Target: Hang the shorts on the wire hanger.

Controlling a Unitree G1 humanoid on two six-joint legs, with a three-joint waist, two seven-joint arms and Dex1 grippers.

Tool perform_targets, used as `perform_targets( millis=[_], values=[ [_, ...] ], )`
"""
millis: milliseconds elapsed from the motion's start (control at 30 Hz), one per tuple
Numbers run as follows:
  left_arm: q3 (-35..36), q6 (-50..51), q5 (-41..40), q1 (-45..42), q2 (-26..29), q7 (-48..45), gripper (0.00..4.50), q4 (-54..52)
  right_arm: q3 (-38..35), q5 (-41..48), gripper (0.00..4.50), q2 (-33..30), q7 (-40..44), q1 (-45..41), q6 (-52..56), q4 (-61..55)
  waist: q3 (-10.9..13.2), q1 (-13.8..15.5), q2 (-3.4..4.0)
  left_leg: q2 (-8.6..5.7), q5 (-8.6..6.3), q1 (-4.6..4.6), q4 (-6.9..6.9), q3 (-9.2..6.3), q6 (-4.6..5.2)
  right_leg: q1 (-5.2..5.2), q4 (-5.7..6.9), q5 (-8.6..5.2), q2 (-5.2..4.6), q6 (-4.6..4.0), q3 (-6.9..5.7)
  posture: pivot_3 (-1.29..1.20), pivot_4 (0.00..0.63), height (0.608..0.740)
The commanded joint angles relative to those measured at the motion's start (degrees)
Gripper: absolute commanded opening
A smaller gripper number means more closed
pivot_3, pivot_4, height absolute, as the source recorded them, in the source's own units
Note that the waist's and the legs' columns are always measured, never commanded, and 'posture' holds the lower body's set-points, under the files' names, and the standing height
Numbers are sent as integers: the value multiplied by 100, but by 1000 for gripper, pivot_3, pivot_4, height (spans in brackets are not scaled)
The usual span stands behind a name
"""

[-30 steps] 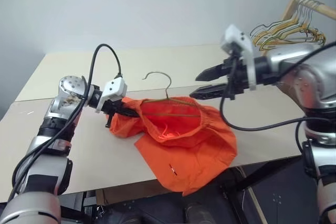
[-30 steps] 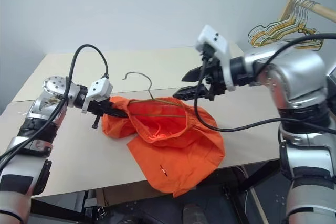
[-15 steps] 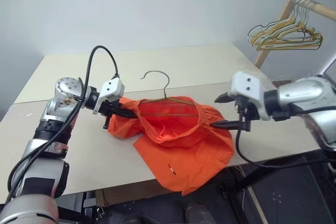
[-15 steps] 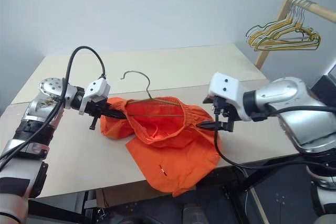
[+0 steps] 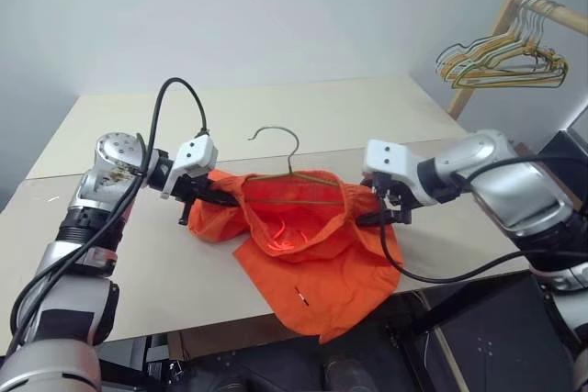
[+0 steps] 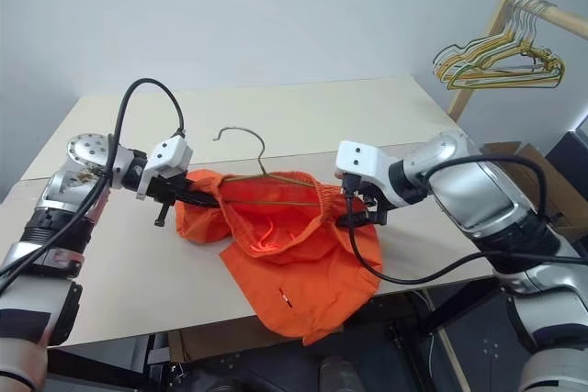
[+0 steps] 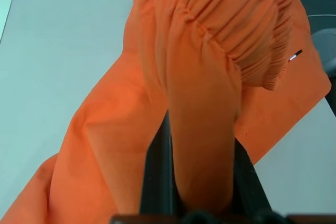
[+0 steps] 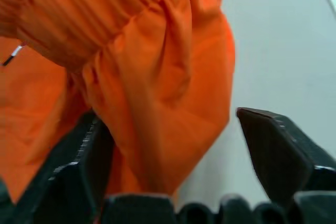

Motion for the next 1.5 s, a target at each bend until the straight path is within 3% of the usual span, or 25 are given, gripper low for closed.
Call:
perform_targets(
  millis=[33, 300, 433, 533, 667, 900, 1167, 1367, 1500],
  values=[
    [54, -51, -252, -36, 173, -17, 0, -289, 46, -118, 2880, 44, 251, -268, 35, 160, 0, 2, 0, 1, 0, 0, 0, 0, 0, 0, 1, 0, 0, 0, 0, -152, 0, 740],
    [-50, -20, -384, 88, 284, -17, 0, -459, 142, -59, 9, 228, 708, -539, 184, 467, 0, 5, 0, 0, 0, 1, 1, 0, 0, 1, 5, 0, 0, 0, -1, -157, 0, 740],
    [-51, 33, -481, 52, 257, -17, 0, -475, 85, 38, 9, 221, 859, -498, 340, 396, 0, 11, 0, 0, 0, -1, 1, -2, 0, 1, 6, 0, 0, 0, -3, -160, 0, 740],
    [113, 197, -672, -43, 200, -17, 700, -426, -128, 270, 0, 187, 835, -388, 754, 308, 0, 10, 0, 0, 0, -1, 2, -2, 0, 1, 6, 0, 0, 0, -3, -159, 0, 740],
    [394, 333, -866, -76, 209, 51, 1987, -409, -514, 664, 0, 0, 715, -33, 1346, 50, 0, 13, 0, 0, 0, -2, 2, -3, 0, 1, 8, 0, 0, 0, -4, -157, 0, 740],
    [1365, 1186, -1607, -96, 231, 620, 4383, -980, -2057, 1500, 0, -325, -148, 1572, 2831, -980, 0, 66, -1, 0, 0, -6, 4, -9, 0, 4, 4, 0, -2, 0, -10, -178, 0, 740],
    [2366, 3078, -3312, 550, -448, 2198, 4490, -2963, -4748, 1951, 0, -145, -1367, 3262, 4406, -1619, 0, 150, -1, 0, -1, 7, 3, -12, 1, 19, -4, 0, -1, 1, -1, -226, 10, 740],
    [2510, 3430, -3863, 868, -811, 2822, 4490, -3611, -6323, 2613, 0, 93, -2711, 4075, 4416, -1376, -1, 123, -2, -2, -3, 68, -16, -14, 2, 89, -48, 0, 0, 1, -5, -253, 6, 740],
    [2372, 3403, -3896, 739, -845, 2804, 4490, -3513, -6943, 3127, 0, 363, -3899, 3905, 4416, -1051, -5, 11, 4, -5, -2, 73, -23, -14, 1, 91, -48, 0, 1, 1, -2, -266, 0, 740]
  ],
)
